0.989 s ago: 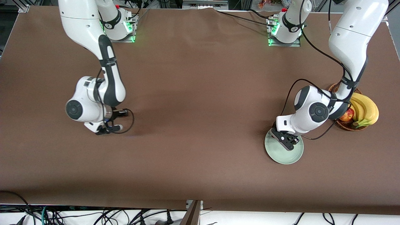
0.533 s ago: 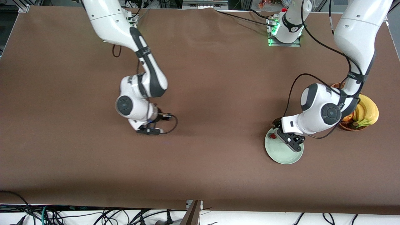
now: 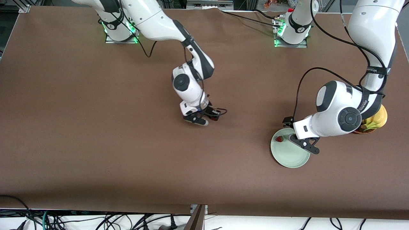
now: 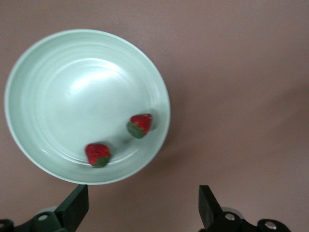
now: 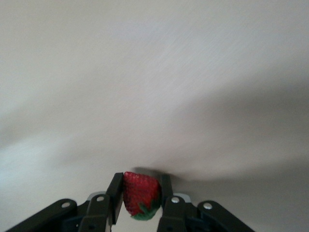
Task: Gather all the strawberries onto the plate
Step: 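Set the last strawberry mid-table with the right gripper while the left approaches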
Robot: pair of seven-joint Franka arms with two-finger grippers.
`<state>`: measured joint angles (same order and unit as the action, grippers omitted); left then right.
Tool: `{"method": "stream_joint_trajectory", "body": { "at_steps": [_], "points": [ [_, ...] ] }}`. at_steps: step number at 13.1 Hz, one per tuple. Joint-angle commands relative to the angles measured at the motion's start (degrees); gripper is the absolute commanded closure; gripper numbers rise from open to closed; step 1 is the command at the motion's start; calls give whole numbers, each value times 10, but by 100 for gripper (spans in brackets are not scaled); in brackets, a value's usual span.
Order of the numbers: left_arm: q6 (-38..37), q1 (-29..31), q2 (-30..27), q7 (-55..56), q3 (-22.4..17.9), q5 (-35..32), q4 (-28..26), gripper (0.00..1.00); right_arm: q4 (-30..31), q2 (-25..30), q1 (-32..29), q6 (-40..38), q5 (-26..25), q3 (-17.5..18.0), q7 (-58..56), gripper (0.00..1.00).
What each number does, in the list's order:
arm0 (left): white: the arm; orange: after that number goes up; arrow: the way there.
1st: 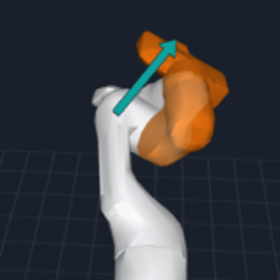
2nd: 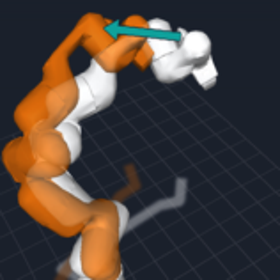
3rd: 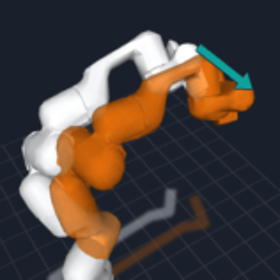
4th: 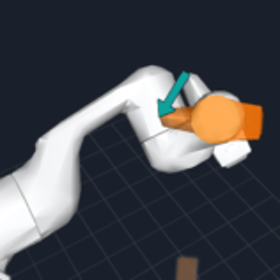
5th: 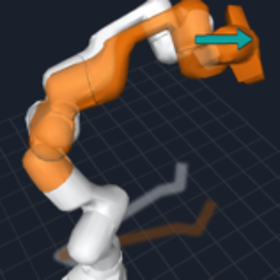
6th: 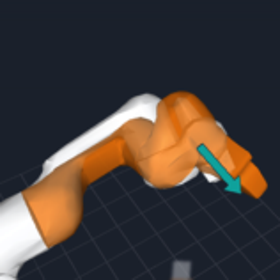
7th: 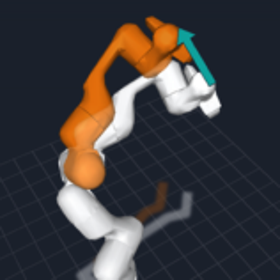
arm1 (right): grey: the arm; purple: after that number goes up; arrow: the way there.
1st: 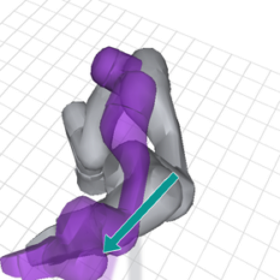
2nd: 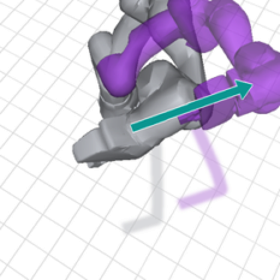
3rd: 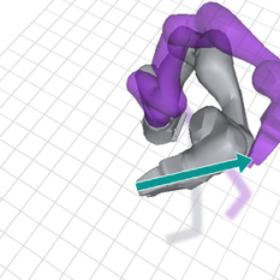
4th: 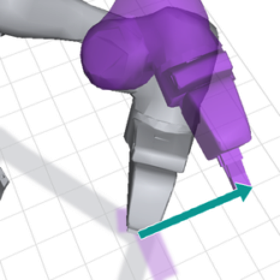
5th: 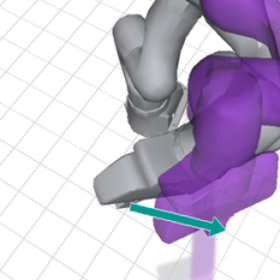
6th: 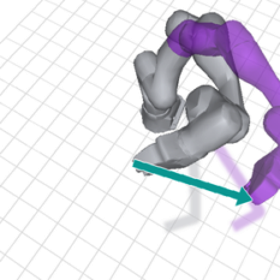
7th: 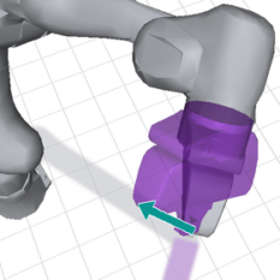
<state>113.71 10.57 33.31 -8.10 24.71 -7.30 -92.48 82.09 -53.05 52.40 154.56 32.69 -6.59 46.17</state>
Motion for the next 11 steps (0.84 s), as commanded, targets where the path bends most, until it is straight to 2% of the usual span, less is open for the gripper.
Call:
{"method": "stream_joint_trajectory", "body": {
  "at_steps": [1, 2, 3, 4, 5, 8, 11],
  "points": [
    [-16, 2, -13, 96, 27, 11, -8, 0, -82, -50, 18, 7, 1, -6, 68, 79],
    [-16, 1, -12, 111, 29, 18, -9, 0, -91, -59, 23, 21, 1, -5, 85, 78],
    [-13, 1, -10, 121, 29, 36, -10, 0, -92, -62, 29, 42, 1, -5, 90, 64],
    [-9, 1, -9, 125, 29, 58, -15, 0, -91, -63, 31, 50, 0, -6, 90, 12],
    [-7, 1, -9, 125, 29, 68, -16, 0, -91, -61, 32, 51, -4, -8, 89, 0],
    [4, 0, -11, 144, 29, 68, -30, 0, -91, -37, 24, 27, -18, -31, 75, 0],
    [9, -12, -10, 208, 41, 68, -32, 0, -102, 10, -7, -117, -18, -55, 26, 0]
  ]
}}
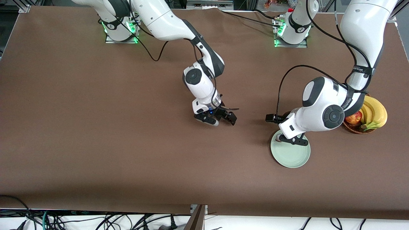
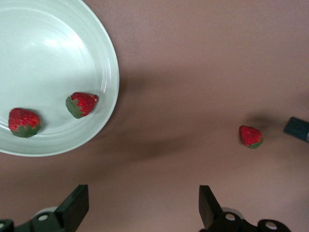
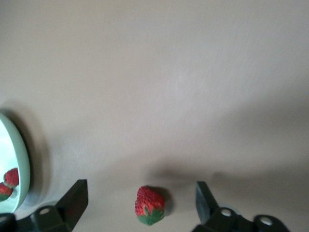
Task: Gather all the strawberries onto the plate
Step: 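Set the last strawberry mid-table with the right gripper while the left approaches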
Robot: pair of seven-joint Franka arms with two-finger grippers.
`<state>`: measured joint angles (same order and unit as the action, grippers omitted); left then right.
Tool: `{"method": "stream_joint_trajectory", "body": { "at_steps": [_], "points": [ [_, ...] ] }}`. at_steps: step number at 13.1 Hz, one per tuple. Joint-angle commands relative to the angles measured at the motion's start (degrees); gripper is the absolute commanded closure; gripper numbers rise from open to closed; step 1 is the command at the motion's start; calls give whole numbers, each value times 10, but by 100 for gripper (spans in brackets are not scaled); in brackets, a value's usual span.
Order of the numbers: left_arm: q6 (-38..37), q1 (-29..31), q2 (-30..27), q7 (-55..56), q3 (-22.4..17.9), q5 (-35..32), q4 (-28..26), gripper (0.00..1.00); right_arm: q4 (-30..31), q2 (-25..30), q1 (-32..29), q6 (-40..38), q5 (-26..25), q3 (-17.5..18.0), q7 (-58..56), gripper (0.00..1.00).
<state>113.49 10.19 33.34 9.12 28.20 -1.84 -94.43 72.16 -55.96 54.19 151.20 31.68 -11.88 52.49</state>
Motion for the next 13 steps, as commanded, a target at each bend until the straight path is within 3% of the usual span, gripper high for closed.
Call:
{"method": "stream_joint_trajectory", "body": {
  "at_steps": [1, 4, 6, 9, 11, 13],
  "points": [
    [33, -13, -10, 53, 6, 12, -28, 0, -3, 60, -45, -132, -7, -2, -77, 0],
    [149, -47, -11, 127, 11, 5, -93, 0, -3, 108, -107, -267, -8, -2, -181, 0],
    [235, -80, 14, 142, 9, 5, -102, 0, -3, 133, -131, -341, -9, -14, -226, 0],
    [319, -150, 49, 194, -23, -23, -102, 0, -2, 161, -134, -466, -10, -80, -291, 0],
    [319, -205, 56, 275, -59, -93, -101, 0, -3, 175, -134, -544, -9, -133, -352, 0],
    [319, -226, 63, 344, -66, -143, -99, 0, -4, 190, -134, -607, -8, -188, -436, 0]
  ]
}}
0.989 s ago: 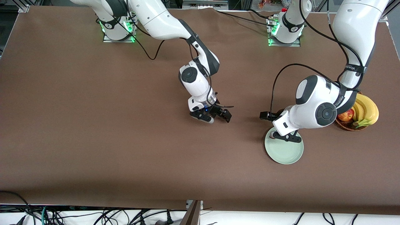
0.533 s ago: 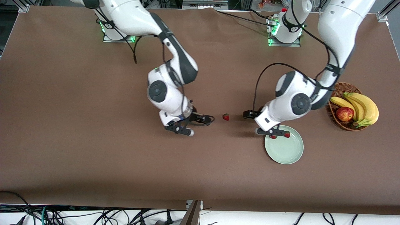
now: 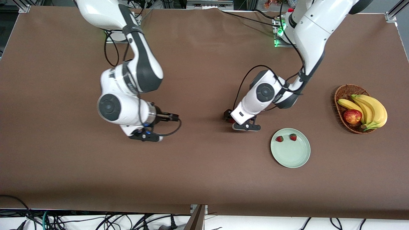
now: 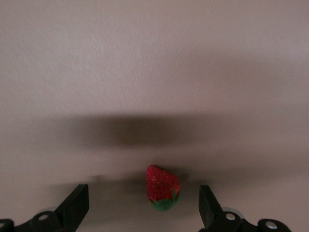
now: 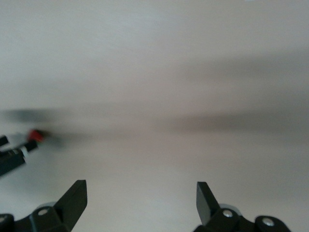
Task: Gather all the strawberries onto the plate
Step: 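Grasp the last strawberry with the left gripper while the right gripper retracts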
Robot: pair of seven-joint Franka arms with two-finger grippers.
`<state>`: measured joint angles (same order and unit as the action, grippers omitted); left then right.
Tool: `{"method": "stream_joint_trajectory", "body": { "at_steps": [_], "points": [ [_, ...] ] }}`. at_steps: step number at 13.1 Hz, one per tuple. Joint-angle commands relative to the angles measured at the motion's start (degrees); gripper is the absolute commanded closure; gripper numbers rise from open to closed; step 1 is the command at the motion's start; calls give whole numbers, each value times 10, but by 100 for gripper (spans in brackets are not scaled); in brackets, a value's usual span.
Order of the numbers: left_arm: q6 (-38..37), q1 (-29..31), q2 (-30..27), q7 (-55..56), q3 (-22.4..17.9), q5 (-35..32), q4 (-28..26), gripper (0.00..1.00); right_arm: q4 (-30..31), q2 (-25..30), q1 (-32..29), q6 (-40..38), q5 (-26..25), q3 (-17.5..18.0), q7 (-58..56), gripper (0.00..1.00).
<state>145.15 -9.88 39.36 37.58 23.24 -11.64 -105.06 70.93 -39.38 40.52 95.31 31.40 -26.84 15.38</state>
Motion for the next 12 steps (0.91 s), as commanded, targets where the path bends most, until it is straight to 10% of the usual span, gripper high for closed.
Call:
{"method": "stream_joint_trajectory", "body": {
  "at_steps": [1, 5, 8, 12],
  "points": [
    [3, -26, 6, 81, -17, -71, 7, 0, 9, 31, 3, -74, -6, -64, -95, 0],
    [4, -46, 16, 145, -21, -89, 14, 4, -3, 61, 4, -159, -58, -147, -137, 0],
    [4, -44, 15, 140, -21, -108, 14, 87, -4, 102, 3, -180, -117, -161, -181, 0],
    [-6, -37, -1, 138, -21, -108, 13, 100, -21, 137, 3, -219, -174, -161, -197, 0]
  ]
}}
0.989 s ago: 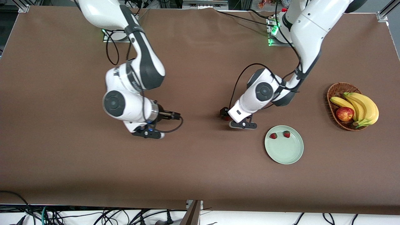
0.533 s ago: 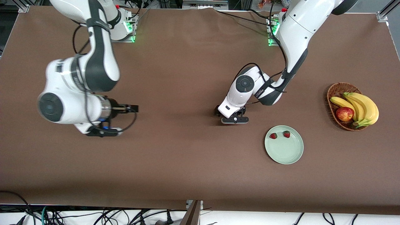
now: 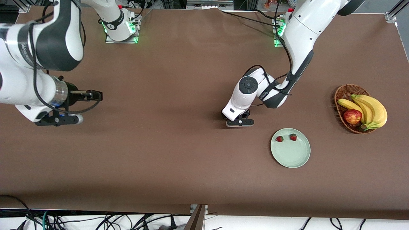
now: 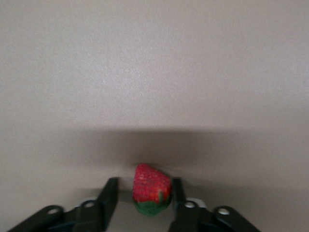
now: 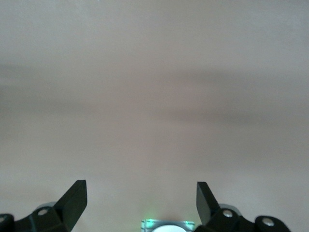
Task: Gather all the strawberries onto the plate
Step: 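Grasp the last strawberry with the left gripper while the right gripper retracts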
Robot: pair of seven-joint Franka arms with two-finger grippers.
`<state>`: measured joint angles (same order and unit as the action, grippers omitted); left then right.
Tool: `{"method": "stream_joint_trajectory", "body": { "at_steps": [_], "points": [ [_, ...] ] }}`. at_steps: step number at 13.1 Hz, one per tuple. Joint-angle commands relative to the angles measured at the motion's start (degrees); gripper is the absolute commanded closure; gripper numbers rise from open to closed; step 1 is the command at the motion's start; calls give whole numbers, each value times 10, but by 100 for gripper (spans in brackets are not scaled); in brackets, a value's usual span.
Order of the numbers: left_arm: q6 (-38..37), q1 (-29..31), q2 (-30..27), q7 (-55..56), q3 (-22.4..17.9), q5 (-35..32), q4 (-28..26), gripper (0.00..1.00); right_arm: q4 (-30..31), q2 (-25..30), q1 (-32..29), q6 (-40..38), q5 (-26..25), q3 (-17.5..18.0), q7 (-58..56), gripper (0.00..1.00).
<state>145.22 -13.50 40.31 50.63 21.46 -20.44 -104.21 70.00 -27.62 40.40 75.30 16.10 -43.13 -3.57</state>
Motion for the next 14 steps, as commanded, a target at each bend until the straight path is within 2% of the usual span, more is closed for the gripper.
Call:
{"method": "stream_joint_trajectory", "body": {
  "at_steps": [1, 3, 4, 5, 7, 8, 9, 12, 14],
  "points": [
    [-20, 2, -20, 7, -3, -20, 5, 100, -12, 34, -3, -18, -21, 7, -6, 0],
    [-77, 14, -48, -43, -3, -20, 8, 100, -9, 56, -34, -21, -23, 27, -6, 0],
    [-102, 32, -63, -87, -1, -19, 8, 100, -6, 71, -58, -23, -34, 60, -6, 0],
    [-124, 50, -74, -127, 3, -19, 8, 100, 0, 88, -101, -24, -59, 116, -6, 0],
    [-166, 66, -92, -208, 3, -17, 13, 100, 21, 126, -222, -23, -109, 278, -3, 0],
    [-188, 78, -95, -253, 3, -16, 21, 100, 27, 137, -276, -22, -126, 347, -3, 0],
    [-207, 90, -97, -298, 3, -14, 32, 100, 27, 137, -307, -23, -135, 388, -3, 0],
    [-216, 125, -96, -446, 3, -11, 46, 100, 37, 148, -317, -44, -157, 399, -11, 0],
    [-212, 150, -87, -556, 3, -10, 60, 100, 37, 179, -338, -39, -157, 407, -10, 0]
  ]
}}
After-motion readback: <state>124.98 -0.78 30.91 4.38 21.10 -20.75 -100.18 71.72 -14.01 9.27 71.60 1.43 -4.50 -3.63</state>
